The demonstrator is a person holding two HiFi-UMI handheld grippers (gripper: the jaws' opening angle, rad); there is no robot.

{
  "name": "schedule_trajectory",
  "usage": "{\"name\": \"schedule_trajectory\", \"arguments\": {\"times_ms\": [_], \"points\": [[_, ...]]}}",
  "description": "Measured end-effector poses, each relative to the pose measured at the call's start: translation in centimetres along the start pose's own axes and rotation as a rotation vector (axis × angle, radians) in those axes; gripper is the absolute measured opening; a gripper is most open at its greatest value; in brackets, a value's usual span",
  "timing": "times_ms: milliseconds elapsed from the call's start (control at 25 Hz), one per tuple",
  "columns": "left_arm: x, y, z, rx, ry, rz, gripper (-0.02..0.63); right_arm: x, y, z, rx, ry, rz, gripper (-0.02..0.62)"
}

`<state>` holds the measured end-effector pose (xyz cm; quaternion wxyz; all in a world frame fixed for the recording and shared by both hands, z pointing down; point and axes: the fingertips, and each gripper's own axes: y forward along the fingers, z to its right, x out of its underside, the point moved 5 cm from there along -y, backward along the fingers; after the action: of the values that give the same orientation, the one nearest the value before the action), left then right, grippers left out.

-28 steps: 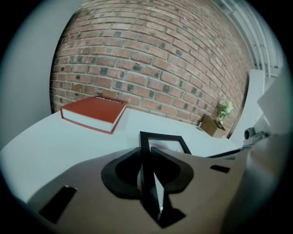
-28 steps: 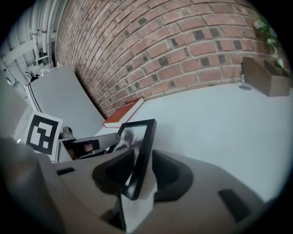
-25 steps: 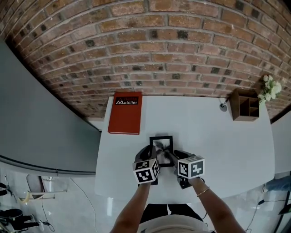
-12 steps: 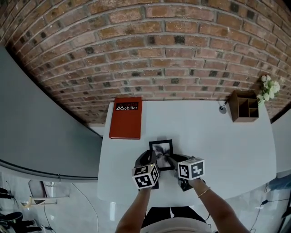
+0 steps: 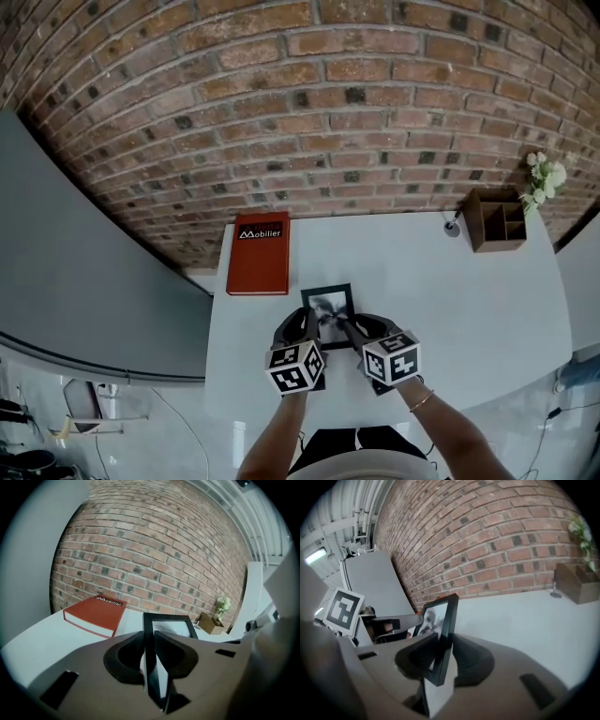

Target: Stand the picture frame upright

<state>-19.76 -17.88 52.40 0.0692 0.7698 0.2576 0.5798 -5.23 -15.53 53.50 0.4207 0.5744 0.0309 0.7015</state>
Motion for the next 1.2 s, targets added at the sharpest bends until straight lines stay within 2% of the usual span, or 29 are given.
{"name": "schedule_trajectory", "arguments": {"times_ms": [280,760,1200], "points": [[-2.8,-0.3,2.1,0.062,0.044,0.058,0.061,-2.3,-2.4,-0.3,0.034,-0.028,0.135,0.103],[-6.1,0.6,7.4,0.192,0.145,0.132,0.061,-5.0,-6.9,1.6,0.152,-0.034,0.275,0.101],[-6.6,2.1,12.3,0.317,0.144,0.149,0.06,-5.9,-10.8,4.4,0.281,-0.013,0.345,0.097]]}}
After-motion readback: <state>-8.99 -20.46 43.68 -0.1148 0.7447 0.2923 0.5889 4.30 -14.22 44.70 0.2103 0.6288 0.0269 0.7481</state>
